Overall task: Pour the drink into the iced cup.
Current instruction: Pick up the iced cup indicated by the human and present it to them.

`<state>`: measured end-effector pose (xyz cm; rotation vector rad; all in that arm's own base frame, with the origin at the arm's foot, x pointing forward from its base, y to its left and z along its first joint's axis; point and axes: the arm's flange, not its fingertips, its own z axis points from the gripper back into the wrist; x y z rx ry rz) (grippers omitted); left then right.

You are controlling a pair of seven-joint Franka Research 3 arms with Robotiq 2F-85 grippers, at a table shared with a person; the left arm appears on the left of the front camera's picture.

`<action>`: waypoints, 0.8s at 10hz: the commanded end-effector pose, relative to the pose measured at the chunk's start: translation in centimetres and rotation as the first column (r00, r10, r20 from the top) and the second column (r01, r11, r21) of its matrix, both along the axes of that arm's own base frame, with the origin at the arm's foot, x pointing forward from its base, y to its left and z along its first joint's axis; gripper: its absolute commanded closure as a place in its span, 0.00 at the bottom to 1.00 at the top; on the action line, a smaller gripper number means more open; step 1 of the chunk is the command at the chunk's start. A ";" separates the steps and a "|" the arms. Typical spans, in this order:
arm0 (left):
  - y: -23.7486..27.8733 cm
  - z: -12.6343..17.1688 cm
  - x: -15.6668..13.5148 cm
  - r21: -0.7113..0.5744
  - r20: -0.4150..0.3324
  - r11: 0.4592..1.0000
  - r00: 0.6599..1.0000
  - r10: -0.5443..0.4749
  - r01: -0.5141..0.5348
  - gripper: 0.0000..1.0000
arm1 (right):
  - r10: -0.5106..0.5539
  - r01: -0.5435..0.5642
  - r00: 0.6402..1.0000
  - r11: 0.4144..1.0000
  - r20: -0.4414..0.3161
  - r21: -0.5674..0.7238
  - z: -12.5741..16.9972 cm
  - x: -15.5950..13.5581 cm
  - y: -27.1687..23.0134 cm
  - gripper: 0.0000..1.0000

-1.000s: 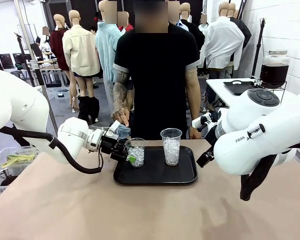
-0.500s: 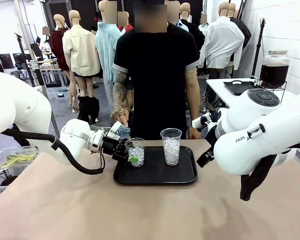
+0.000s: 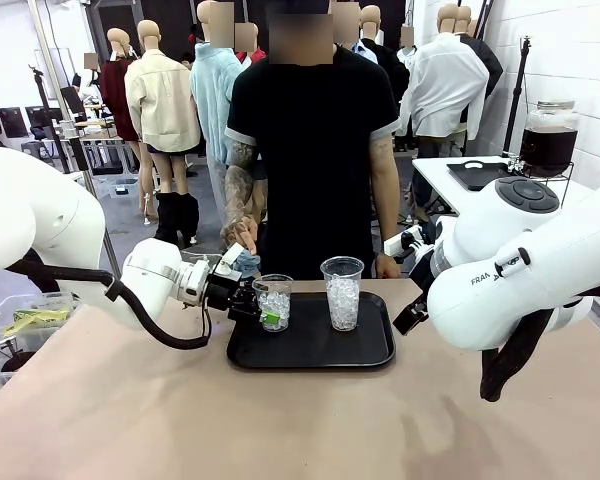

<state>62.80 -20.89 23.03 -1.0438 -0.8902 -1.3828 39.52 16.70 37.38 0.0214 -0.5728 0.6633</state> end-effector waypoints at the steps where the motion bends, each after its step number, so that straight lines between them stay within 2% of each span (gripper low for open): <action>1: -0.1 0.0 0.5 -0.042 0.012 0.999 1.000 -0.005 0.006 0.18 | 0.000 0.000 1.000 1.000 -0.001 0.000 0.0 0.0 0.0 0.00; 3: 0.0 0.1 0.4 -0.039 0.024 0.999 1.000 -0.011 0.012 0.18 | 0.000 0.000 1.000 1.000 -0.001 0.000 0.0 0.0 0.0 0.00; 5: 0.0 0.2 0.1 -0.047 0.052 0.998 0.998 -0.028 0.031 0.40 | 0.000 0.000 1.000 1.000 -0.001 0.000 0.0 0.0 0.0 0.00; 8: 0.4 0.7 -0.5 -0.055 0.075 0.998 0.997 -0.036 0.040 0.40 | 0.000 0.000 1.000 1.000 -0.001 0.000 0.0 0.0 0.0 0.00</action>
